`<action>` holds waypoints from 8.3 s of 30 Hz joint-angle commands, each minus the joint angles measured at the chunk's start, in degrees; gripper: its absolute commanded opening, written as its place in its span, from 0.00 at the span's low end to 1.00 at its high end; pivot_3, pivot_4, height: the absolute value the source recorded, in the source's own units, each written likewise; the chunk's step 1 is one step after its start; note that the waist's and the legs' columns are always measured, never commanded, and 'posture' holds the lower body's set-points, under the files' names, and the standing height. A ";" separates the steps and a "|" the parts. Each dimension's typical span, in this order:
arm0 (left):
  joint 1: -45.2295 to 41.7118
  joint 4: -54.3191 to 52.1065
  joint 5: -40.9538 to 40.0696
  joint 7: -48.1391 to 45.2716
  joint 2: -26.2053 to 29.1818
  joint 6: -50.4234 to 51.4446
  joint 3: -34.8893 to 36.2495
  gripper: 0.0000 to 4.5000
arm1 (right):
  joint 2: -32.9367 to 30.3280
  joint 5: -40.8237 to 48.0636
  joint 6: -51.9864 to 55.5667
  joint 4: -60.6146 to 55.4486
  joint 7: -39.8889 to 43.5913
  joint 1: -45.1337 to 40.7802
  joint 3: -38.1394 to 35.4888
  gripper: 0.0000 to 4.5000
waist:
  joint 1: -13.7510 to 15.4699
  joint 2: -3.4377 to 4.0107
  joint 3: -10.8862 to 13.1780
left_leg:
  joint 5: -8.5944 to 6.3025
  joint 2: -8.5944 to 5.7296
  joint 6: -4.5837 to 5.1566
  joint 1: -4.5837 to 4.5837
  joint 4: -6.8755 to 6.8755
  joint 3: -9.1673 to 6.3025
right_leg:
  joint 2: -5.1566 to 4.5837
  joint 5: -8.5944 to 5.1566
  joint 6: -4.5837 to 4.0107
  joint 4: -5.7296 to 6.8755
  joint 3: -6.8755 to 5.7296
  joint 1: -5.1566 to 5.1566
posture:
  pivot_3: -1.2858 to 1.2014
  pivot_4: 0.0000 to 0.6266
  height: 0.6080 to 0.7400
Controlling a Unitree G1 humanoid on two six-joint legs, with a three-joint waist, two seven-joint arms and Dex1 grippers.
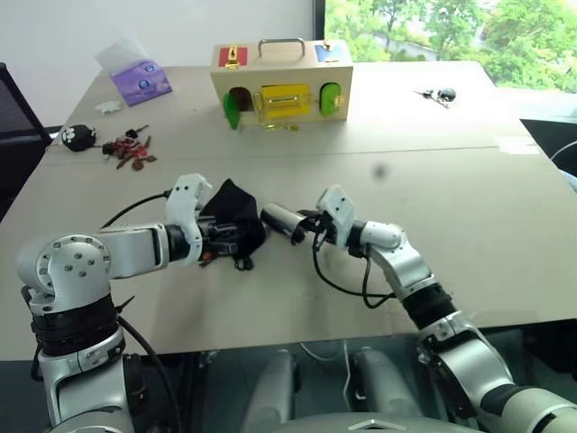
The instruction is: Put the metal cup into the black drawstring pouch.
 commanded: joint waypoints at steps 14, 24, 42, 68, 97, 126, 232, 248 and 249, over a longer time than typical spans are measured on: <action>1.12 -1.66 1.35 -2.19 0.56 0.11 2.81 0.00 | 2.05 4.67 2.09 -3.48 5.44 0.55 1.08 0.01 | 0.01 0.00 0.00 | 0.03 0.00 -0.05 -0.02 -0.24 0.04 | -0.02 0.00 0.00 -0.13 0.03 -0.10 | 0.52 0.24 1.00; -0.03 2.42 0.06 -1.10 1.01 0.11 4.66 0.00 | -1.78 14.93 10.64 -14.36 11.72 5.87 -2.74 0.01 | 0.13 0.00 0.00 | 0.01 0.02 -0.01 -0.03 -0.25 0.02 | -0.05 0.00 0.00 -0.14 0.01 -0.10 | 0.52 0.24 1.00; -4.08 4.70 -1.09 -4.34 4.83 0.11 -1.53 0.00 | 5.10 2.53 -3.50 4.16 4.57 -2.41 3.14 0.01 | -0.01 -0.04 0.01 | 0.05 0.01 -0.08 -0.03 -0.29 0.04 | -0.04 0.00 0.00 -0.14 0.03 -0.16 | 0.52 0.24 1.00; -1.12 -11.39 -15.60 11.09 -9.45 -0.50 0.68 0.00 | 15.53 0.55 -3.23 16.47 -7.87 -11.50 -1.36 0.01 | 0.32 -0.08 -0.02 | 0.05 0.05 -0.08 -0.03 -0.27 -0.01 | -0.13 0.01 -0.01 -0.10 0.02 -0.13 | 0.52 0.24 1.00; -8.02 -6.84 -7.75 2.73 -19.44 -24.67 -20.39 0.00 | 3.09 -14.07 -18.71 13.08 -12.95 -14.38 3.52 0.01 | 0.30 -0.07 -0.02 | 0.07 -0.11 -0.12 -0.13 -0.19 0.30 | -0.01 0.01 -0.01 -0.19 0.02 -0.12 | 0.52 0.24 1.00; -2.81 -2.34 0.97 -5.54 -21.69 -34.84 -14.12 0.00 | 5.87 -3.72 -1.18 5.06 -10.17 -13.09 -5.64 0.81 | 0.18 -0.07 -0.01 | 0.05 -0.01 -0.06 -0.13 -0.17 0.25 | 0.02 0.01 -0.02 -0.15 0.02 -0.12 | 0.52 0.24 1.00; -16.47 27.65 60.75 -44.40 25.90 -75.58 -43.82 0.01 | -14.86 6.52 22.16 -31.83 -4.46 9.15 -6.30 0.00 | 0.49 0.00 0.14 | -0.11 -0.04 0.20 -0.26 -0.31 0.34 | 0.04 -0.08 -0.05 -0.28 -0.06 -0.20 | 0.52 0.24 1.00; -9.81 17.26 29.76 -52.64 13.25 -41.52 -23.19 0.01 | -16.34 16.69 28.66 -41.69 -1.80 14.52 -8.31 0.00 | -0.07 0.00 0.14 | -0.12 0.02 0.24 -0.24 -0.21 0.30 | 0.09 -0.10 -0.01 -0.15 -0.08 -0.20 | 0.52 0.24 1.00; -9.52 17.45 29.01 -51.95 12.32 -40.04 -22.64 0.01 | -17.00 17.97 29.65 -43.14 -1.13 15.80 -8.32 0.00 | -0.04 0.00 0.13 | -0.12 0.02 0.24 -0.23 -0.20 0.30 | 0.08 -0.10 -0.01 -0.14 -0.08 -0.19 | 0.52 0.24 1.00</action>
